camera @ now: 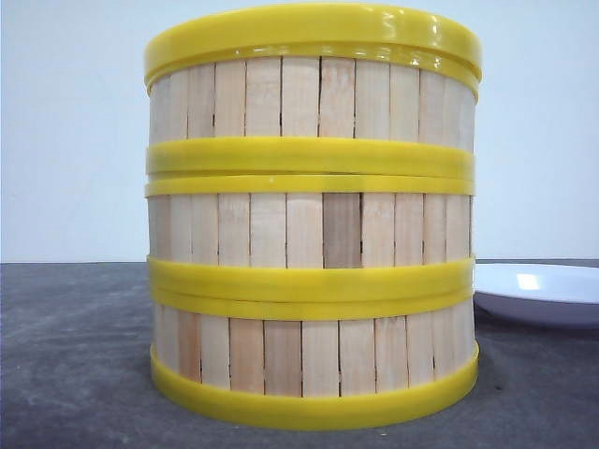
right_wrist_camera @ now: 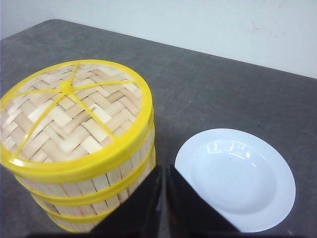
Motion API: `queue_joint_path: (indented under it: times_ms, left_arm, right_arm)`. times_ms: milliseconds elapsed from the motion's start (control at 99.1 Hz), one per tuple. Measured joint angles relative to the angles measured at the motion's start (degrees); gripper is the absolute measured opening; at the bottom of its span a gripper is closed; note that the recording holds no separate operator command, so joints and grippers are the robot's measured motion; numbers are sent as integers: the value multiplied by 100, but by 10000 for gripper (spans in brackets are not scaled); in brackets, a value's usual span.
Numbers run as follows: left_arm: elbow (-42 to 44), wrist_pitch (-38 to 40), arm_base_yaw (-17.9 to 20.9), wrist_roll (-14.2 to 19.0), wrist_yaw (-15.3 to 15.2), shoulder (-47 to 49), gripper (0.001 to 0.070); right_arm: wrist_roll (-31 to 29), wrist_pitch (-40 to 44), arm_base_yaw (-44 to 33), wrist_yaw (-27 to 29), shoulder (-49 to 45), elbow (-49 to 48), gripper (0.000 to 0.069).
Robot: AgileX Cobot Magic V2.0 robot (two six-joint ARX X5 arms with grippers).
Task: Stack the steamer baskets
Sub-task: 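Release the lid and raise the right gripper away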
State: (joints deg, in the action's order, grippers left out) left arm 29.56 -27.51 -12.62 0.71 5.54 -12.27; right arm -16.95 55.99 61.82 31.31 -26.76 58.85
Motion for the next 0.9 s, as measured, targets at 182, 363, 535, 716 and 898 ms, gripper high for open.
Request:
queue_joint_path:
  times_ms: [182,363,535,716,898]
  left_arm:
    - [-1342,1366,562,-13,-13,435,29]
    - [-2317,1836,824,-2,-153,780,29]
    - [-2562,1884,1025,15,-354,1014,29]
    - [-2688,1727,1169,15,-407,1198,29]
    - [-2756,1692,1209,15,-411,1198,29]
  right_arm:
    - [0,0,0,0,0,0,9]
    - [0,0,0,2,0,0,9]
    - [0,0,0,0,0,0,9]
    - [0,-2,0,2,0,0,9]
    - [0,-2,0,0,0,0,9]
